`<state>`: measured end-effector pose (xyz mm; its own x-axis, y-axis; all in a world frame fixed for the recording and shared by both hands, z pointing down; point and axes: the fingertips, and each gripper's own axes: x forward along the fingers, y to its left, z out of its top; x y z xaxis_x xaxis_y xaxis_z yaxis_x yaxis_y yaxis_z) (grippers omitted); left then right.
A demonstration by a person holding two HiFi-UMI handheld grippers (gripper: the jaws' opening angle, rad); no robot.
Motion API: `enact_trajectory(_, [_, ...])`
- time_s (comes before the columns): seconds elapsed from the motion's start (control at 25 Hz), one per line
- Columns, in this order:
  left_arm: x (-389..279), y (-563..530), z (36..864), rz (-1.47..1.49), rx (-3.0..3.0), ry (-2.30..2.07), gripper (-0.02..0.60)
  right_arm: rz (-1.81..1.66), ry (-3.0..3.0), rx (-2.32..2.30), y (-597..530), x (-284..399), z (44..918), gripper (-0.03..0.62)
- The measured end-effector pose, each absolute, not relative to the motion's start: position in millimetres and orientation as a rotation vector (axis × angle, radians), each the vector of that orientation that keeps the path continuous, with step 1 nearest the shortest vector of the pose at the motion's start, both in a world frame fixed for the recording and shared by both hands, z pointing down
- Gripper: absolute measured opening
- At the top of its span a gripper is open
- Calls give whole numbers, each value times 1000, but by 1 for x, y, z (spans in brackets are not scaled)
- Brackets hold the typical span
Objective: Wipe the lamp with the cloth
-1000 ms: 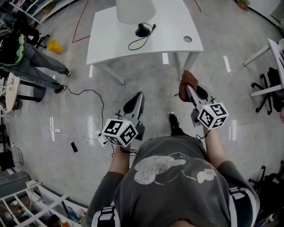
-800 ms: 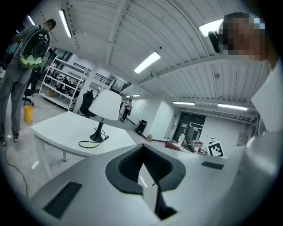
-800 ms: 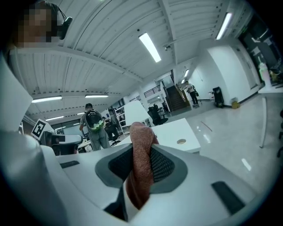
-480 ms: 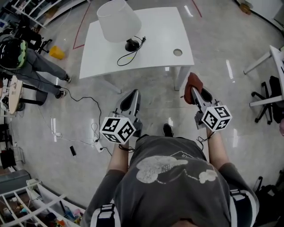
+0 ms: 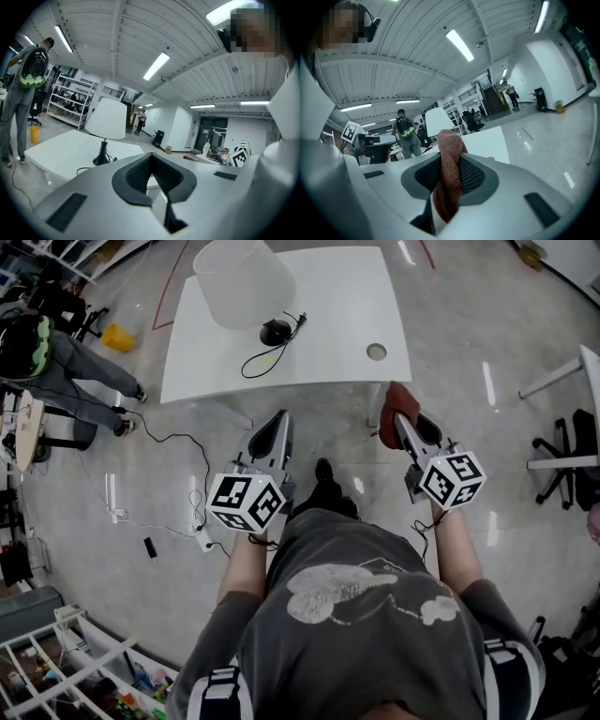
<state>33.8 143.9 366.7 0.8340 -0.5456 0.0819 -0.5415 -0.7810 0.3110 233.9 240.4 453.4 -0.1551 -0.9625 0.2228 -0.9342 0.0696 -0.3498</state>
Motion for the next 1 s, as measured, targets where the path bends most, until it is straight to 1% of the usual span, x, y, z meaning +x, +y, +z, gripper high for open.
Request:
enact_trajectory(0.44, [55, 51, 354, -119, 2705, -839, 8, -587, 2196, -2057, 157, 254, 430, 91])
enact_trajectory(0.68, [45, -8, 352, -138, 2698, -880, 8, -523, 2259, -2042, 78, 239, 408, 91])
enact_trajectory(1.0, [45, -55, 335, -177, 2752, -843, 8, -377, 2364, -1992, -9, 224, 381, 91])
